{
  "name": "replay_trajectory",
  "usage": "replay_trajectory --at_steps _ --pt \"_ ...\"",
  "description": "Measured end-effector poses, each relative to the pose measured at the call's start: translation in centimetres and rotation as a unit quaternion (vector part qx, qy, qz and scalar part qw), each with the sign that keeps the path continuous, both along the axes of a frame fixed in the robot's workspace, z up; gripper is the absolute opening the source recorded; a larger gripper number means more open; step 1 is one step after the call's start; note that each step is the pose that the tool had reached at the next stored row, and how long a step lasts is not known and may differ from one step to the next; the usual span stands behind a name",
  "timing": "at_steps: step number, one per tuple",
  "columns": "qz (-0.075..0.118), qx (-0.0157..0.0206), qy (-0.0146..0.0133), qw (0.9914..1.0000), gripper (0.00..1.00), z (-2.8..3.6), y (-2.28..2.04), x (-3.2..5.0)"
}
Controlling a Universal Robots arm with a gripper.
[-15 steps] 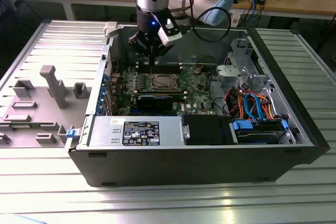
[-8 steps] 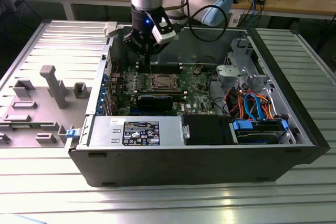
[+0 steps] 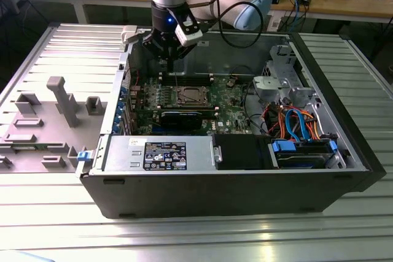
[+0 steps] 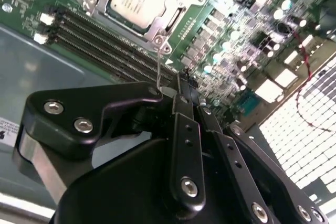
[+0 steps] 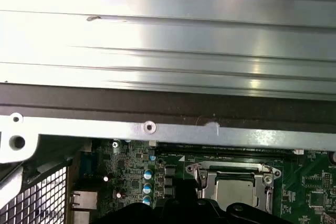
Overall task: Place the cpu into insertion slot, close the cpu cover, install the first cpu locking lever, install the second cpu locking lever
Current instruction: 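Install the first cpu locking lever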
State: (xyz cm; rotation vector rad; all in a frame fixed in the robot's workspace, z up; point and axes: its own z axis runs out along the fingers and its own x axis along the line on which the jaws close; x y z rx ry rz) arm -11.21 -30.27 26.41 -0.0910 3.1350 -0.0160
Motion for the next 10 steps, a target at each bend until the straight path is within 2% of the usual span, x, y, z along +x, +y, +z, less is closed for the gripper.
replay_trajectory --at_steps 1,2,3,7,10 --pt "0.0 0.0012 0.0 1.0 0.11 0.0 0.06 0.0" --pt "0.0 0.0039 0.0001 0.99999 0.11 -0.03 0.08 0.0" --pt "0.0 0.0044 0.0001 0.99999 0.11 -0.05 0.08 0.0" --pt "0.0 0.0044 0.0012 0.99999 0.11 -0.16 0.07 0.25" --pt "0.0 0.0044 0.0023 0.99999 0.11 -0.19 0.07 0.74"
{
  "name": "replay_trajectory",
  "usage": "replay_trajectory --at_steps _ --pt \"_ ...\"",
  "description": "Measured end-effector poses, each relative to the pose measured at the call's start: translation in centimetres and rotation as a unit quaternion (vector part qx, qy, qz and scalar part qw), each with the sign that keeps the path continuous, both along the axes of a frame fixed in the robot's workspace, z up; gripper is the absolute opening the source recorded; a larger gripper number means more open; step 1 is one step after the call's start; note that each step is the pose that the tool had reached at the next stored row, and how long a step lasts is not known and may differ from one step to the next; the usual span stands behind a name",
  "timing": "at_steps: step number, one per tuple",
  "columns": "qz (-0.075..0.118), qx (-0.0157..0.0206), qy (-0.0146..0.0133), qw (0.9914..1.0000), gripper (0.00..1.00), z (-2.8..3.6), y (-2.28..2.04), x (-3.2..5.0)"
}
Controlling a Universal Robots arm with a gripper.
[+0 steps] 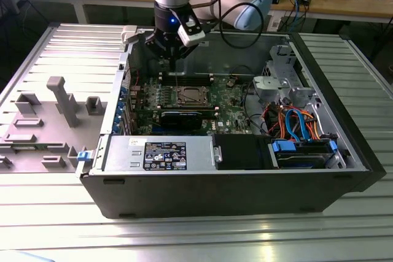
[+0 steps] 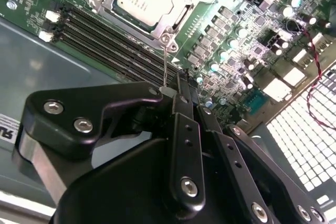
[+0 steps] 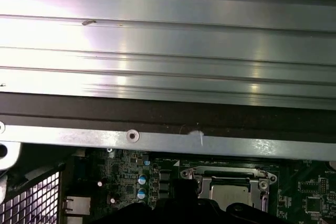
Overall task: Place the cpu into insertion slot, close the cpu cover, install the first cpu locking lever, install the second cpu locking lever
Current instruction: 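Install the first cpu locking lever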
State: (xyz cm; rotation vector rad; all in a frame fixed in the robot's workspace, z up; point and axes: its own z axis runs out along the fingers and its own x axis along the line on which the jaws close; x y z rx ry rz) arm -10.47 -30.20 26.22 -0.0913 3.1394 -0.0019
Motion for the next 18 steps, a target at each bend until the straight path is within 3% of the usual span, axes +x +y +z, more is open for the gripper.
replay_trajectory --at_steps 14,18 --pt "0.0 0.0001 0.0046 0.99999 0.11 -0.35 -0.02 1.41" --pt "0.0 0.0 0.0057 0.99998 0.11 -0.8 -0.03 1.5"
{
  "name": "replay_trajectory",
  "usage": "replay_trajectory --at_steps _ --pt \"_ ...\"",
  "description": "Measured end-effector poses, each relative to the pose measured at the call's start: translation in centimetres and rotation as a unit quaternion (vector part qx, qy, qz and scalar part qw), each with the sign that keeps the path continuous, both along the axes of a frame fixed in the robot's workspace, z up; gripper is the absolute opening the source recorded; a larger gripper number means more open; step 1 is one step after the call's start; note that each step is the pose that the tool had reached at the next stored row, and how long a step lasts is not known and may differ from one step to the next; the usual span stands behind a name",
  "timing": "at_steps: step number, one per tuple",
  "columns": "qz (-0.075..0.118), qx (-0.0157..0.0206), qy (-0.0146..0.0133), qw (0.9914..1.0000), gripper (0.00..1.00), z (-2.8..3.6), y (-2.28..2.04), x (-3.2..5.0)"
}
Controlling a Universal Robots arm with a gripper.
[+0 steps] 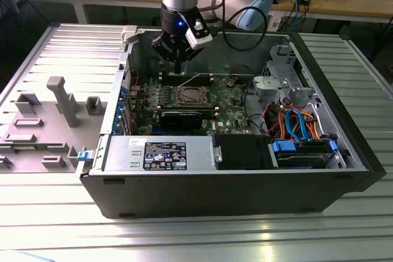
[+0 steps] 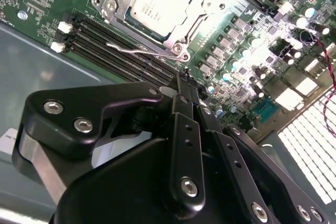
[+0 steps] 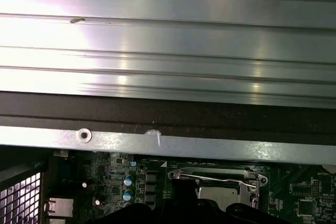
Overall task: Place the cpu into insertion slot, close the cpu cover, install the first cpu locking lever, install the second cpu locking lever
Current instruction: 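Install the first cpu locking lever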
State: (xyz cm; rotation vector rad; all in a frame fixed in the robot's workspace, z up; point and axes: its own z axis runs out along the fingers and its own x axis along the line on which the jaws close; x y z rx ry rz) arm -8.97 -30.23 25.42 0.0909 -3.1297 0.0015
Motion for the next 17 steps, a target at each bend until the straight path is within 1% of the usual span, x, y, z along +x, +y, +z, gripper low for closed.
replay_trajectory --at_steps 2,4,6,11,14,17 --pt "0.0 0.0002 0.0006 1.0 0.11 -0.34 0.0 0.08" --pt "0.0 0.0013 0.0009 1.0 0.11 -0.7 0.0 0.23" --pt "0.0 0.0014 0.0012 1.0 0.11 -1.23 0.0 0.29" --pt "0.0 0.0013 0.0019 1.0 0.11 -1.95 0.0 0.29" --pt "0.001 0.0013 0.0019 1.0 0.11 -2.69 0.0 0.35" --pt "0.001 0.0012 0.0023 1.0 0.11 -3.27 0.01 0.53"
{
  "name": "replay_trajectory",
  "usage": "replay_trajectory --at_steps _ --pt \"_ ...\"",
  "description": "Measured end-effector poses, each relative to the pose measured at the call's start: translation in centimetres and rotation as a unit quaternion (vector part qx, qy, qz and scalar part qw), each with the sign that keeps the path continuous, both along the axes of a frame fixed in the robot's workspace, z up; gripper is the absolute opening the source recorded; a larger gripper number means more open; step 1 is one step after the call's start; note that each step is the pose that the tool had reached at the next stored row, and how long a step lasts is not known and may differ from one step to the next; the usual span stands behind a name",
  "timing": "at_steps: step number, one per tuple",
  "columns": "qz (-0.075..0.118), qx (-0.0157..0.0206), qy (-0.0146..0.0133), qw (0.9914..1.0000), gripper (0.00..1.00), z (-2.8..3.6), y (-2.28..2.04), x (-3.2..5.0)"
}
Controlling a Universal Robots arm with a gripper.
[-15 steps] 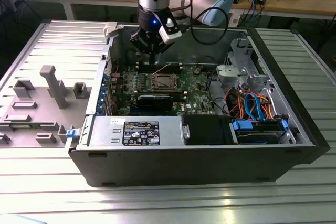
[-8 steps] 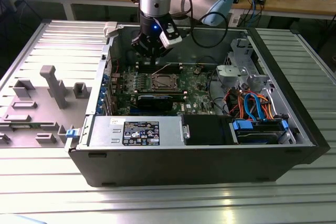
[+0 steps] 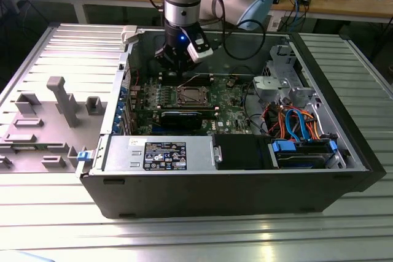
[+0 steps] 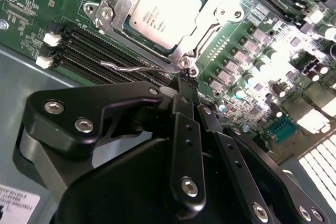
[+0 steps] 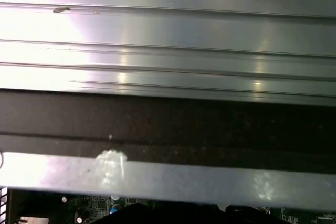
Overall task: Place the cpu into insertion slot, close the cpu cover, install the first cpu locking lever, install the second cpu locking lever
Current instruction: 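Install the first cpu locking lever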
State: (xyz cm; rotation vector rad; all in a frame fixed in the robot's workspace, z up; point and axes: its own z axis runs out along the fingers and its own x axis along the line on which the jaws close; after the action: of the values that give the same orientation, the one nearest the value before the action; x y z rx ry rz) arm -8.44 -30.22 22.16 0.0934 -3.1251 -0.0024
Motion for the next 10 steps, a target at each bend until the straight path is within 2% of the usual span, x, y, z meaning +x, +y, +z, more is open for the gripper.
replay_trajectory --at_steps 6,10 --pt "0.018 -0.0002 0.0001 0.99984 0.11 -0.74 0.06 0.3" --pt "0.023 -0.0004 0.0005 0.99974 0.11 -1.15 0.11 0.97"
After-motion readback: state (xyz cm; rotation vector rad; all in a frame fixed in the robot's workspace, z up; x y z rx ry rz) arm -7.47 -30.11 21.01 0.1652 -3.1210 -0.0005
